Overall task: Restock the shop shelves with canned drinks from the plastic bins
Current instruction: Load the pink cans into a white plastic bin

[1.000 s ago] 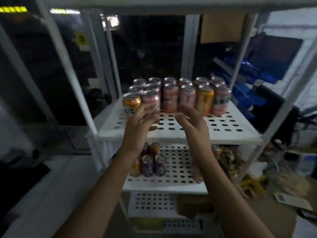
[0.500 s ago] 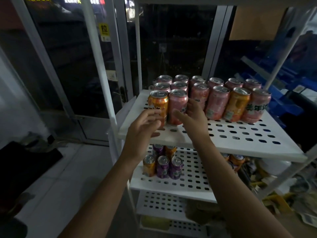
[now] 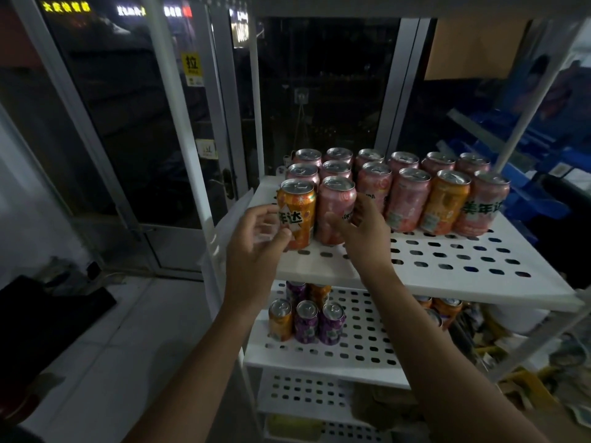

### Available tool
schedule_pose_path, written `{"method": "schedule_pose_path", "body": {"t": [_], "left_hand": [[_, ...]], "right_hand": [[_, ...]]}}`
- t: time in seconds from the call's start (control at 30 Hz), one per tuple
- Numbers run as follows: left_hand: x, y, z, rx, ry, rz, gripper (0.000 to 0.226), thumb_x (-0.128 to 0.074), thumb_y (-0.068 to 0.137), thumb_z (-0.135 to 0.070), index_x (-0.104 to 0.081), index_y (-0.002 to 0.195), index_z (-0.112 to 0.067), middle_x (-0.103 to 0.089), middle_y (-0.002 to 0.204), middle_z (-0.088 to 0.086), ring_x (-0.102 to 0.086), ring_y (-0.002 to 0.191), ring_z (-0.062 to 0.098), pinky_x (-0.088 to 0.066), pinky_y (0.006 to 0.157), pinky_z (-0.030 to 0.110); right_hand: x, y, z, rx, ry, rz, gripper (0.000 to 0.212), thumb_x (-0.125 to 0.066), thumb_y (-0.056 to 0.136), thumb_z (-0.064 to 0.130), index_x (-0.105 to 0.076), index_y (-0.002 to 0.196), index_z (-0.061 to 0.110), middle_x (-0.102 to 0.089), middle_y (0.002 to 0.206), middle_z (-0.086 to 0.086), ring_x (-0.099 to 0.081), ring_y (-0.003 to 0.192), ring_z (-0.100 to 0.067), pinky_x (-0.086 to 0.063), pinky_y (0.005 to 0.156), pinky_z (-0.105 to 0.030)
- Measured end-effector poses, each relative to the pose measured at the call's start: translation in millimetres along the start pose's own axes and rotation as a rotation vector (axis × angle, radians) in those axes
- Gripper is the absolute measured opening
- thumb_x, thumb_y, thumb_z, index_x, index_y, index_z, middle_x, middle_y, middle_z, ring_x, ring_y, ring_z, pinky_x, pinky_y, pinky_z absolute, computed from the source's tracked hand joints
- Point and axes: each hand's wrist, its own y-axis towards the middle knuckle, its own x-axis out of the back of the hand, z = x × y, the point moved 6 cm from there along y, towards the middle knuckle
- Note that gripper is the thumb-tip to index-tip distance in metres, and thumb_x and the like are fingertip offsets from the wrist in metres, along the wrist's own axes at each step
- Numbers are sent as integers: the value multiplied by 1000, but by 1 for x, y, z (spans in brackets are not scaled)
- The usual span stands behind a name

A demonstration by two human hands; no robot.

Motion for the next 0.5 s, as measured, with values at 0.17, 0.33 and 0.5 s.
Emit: {"method": "schedule_pose_path", "body": {"t": [0.17,0.33,0.5], "left_hand": [[-18,23,9,69,104,89,67,-84,79,-43,-44,132,-33,-57,120,-22,-55,110,-12,-46,90,10],[-28,31,13,37,198,86,53,-88,73,-39,-60,117,-30,-66,101,-21,-63,97,-6,-53,86,20],[-29,14,5,-23,169,37,51,-83,72,-57,-66,113,-31,-71,103,-17,-67,97,-1,-58,87,31]], "right_hand": [[17,-3,4,20,22,-38,53,-76,86,27,-56,135,26,-69,120,10,-64,112,-8,-56,94,-34],[31,-13,1,9,32,-56,47,-76,85,36,-60,128,25,-69,114,13,-64,110,-8,-58,93,-42],[54,-25,0,-23,86,-79,42,-77,85,36,-62,123,29,-69,114,11,-66,107,-9,-58,93,-41]]}}
